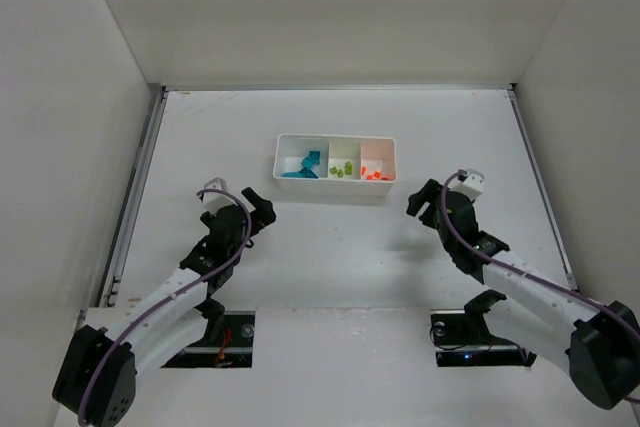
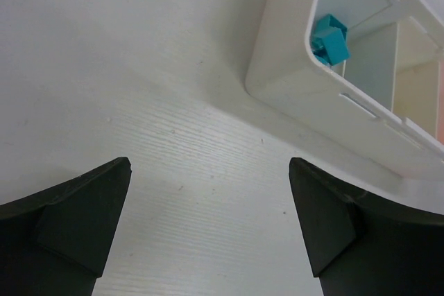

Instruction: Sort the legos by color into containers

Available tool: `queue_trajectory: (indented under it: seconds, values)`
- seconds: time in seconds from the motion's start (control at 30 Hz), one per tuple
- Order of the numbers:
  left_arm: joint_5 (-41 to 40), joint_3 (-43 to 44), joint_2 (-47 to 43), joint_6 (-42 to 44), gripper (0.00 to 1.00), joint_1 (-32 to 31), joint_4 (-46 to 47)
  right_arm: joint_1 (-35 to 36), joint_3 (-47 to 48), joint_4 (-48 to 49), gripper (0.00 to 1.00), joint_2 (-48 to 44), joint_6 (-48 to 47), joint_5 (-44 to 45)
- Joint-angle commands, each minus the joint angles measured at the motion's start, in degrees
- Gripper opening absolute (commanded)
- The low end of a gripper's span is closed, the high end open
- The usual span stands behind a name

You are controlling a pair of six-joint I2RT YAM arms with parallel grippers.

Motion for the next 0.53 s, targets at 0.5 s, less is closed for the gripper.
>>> queue_trajectory:
  seconds: [0.5]
  values:
    - [-2.17, 3.23, -0.14, -2.25, 1.0, 2.65, -12.11, -2.62, -9.9, 7.62, 1.0, -5.9, 4.72, 8.02]
